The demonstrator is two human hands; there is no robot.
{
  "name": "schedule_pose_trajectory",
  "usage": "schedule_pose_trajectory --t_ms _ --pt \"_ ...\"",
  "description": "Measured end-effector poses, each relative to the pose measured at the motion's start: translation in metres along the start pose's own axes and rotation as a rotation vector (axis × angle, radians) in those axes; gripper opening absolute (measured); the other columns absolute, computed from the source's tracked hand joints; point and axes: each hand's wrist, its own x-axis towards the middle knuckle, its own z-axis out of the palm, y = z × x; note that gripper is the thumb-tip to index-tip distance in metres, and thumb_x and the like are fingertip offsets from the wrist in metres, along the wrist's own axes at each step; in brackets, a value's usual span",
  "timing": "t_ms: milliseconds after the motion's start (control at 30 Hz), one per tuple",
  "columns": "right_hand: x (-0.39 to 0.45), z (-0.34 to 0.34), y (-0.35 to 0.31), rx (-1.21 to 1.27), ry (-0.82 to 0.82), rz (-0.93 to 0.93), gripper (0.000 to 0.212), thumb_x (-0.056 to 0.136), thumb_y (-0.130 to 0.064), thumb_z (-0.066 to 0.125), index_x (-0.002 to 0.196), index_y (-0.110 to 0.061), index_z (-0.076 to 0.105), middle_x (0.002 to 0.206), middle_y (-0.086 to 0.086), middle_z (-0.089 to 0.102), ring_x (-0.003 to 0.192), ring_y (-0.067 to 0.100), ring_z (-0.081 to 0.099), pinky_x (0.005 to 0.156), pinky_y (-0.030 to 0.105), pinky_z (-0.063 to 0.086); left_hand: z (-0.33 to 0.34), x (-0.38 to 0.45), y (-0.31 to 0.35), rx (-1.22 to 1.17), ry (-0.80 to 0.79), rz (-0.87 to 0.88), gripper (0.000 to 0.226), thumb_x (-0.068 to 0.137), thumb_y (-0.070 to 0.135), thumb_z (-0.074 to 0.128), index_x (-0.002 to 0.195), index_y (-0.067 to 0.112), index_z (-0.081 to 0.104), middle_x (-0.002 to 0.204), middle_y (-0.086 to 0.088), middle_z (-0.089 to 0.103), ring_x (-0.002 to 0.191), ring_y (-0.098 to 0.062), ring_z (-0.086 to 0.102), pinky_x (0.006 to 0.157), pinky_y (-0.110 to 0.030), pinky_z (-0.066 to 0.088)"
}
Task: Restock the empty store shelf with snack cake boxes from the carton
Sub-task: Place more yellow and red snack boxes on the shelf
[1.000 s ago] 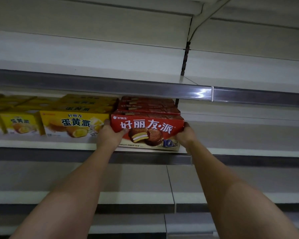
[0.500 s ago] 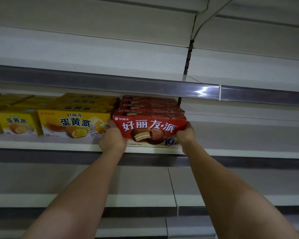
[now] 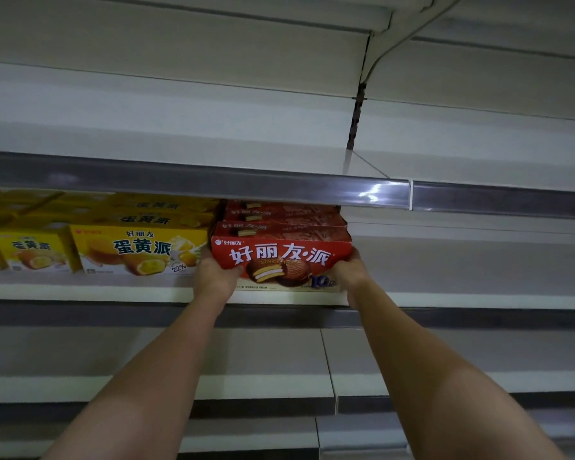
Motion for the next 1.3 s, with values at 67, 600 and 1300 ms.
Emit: schedule_pose_trajectory --t_ms 67,600,1300 --pt "0.0 -0.004 -0.006 0.012 -0.049 0.029 0.041 0.091 -0.012 0.064 0.128 -0.012 0.046 0.119 0.009 0.06 0.106 0.023 0.059 0.086 0.036 0.048 0.0 0.002 0.004 -0.043 -0.019 -0.008 0.059 0.082 0.011 0.073 0.133 0.012 0.043 0.123 -0.013 0.06 0.117 -0.035 0.055 0.099 -0.047 0.044" --pt "-0.025 -0.005 0.016 -0.765 0.234 -0.045 0.033 0.097 -0.041 0.045 0.112 -0.013 0.054 0.105 0.007 0.063 0.092 0.024 0.061 0.082 0.038 0.052 -0.003 -0.007 0.006 0.079 0.072 -0.079 0.042 0.09 0.025 0.065 0.123 0.004 0.052 0.122 -0.018 0.062 0.114 -0.038 0.057 0.096 -0.046 0.045" --pt "-0.035 -0.053 0.03 -0.893 -0.086 -0.592 0.035 0.098 -0.035 0.039 0.091 -0.012 0.064 0.088 0.008 0.067 0.083 0.026 0.059 0.077 0.032 0.036 0.006 -0.158 -0.03 0.326 0.501 -0.176 0.041 0.097 0.02 0.05 0.134 0.001 0.049 0.129 -0.022 0.055 0.116 -0.037 0.053 0.097 -0.039 0.042"
